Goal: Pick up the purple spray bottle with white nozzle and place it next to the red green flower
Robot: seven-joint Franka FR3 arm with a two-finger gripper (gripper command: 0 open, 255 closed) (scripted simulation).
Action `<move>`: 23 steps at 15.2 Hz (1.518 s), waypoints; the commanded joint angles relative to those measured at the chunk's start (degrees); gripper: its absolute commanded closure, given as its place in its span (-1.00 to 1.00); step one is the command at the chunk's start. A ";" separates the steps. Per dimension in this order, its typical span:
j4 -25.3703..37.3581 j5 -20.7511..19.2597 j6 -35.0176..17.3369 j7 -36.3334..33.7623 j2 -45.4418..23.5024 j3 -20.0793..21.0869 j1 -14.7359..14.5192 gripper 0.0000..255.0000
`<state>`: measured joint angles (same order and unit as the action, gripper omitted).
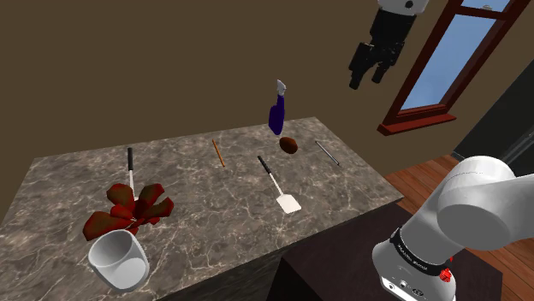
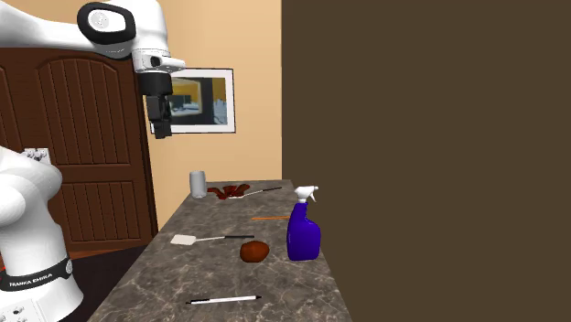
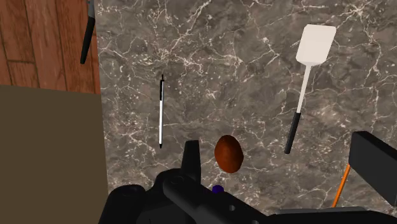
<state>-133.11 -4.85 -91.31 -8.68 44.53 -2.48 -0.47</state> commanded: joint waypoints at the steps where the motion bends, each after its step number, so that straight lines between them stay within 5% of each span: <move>1: 0.00 0.00 0.00 0.00 0.00 0.00 0.00 -1.00; 12: 9.35 0.12 -13.55 3.21 -22.84 -4.58 0.43 -1.00; 23: 27.90 4.46 -19.25 7.84 -47.45 -7.79 1.38 -1.00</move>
<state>-107.40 -0.96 -110.34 -1.64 -0.48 -9.88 0.58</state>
